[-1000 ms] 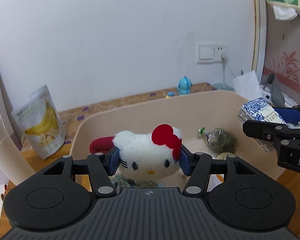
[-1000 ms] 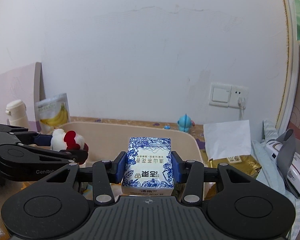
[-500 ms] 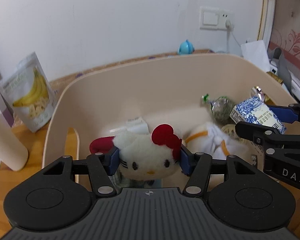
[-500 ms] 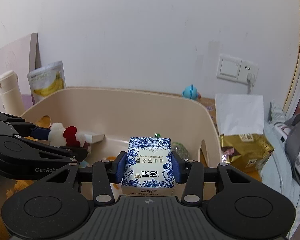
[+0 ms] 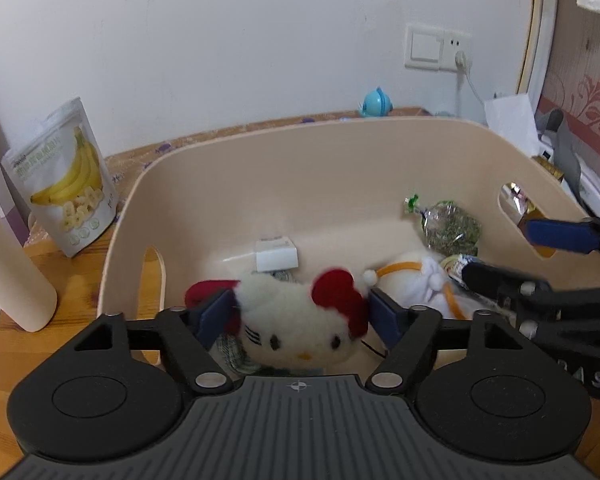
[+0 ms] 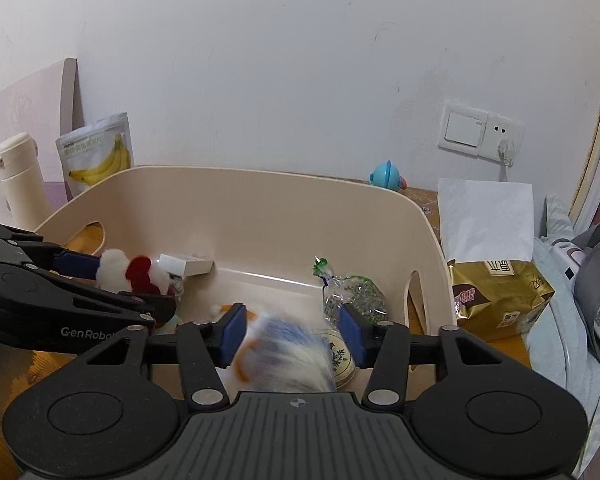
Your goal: Organize objects
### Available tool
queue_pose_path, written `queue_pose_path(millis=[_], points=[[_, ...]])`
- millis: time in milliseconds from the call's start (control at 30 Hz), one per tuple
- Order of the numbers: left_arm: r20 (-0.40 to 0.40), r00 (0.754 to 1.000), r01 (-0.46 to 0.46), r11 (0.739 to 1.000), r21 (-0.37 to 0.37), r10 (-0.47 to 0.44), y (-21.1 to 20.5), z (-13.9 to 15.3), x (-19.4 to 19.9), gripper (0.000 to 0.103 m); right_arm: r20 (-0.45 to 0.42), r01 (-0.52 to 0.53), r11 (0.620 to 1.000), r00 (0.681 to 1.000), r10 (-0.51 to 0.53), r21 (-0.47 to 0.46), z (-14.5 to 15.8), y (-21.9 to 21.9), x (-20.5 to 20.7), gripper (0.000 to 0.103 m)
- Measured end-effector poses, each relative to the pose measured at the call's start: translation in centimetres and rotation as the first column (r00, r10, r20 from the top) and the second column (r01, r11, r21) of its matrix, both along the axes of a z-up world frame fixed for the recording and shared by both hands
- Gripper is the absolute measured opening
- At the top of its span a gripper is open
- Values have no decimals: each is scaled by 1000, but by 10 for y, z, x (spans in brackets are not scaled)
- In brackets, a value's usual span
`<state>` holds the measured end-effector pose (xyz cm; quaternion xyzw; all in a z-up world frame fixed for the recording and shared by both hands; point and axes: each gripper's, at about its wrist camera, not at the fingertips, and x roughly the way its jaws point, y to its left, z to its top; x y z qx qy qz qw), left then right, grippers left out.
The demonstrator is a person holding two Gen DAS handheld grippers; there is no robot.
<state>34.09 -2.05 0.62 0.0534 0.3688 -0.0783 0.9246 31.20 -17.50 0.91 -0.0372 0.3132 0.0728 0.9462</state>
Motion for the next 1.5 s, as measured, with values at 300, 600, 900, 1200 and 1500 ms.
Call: queue_pose_path(millis=[300, 600, 900, 1200, 1500], points=[[68, 998, -10, 999, -49, 14, 6, 20, -19, 89, 60, 36, 999, 998, -37, 21, 19, -6, -17, 93], [109, 993, -45, 997, -60, 52, 13, 36, -49, 91, 92, 51, 998, 994, -55, 49, 30, -15, -44, 103], [153, 983, -89, 994, -57, 96, 20, 44, -91, 91, 99, 54, 994, 993, -63, 91, 31, -19, -77, 103], [174, 978, -104, 992, -71, 115, 30, 42, -130, 91, 91, 43, 994, 995, -52, 101, 24, -16, -114, 103], [165, 977, -125, 989, -81, 137, 41, 33, -166, 91, 82, 51, 993, 995, -60, 110, 18, -14, -148, 103]])
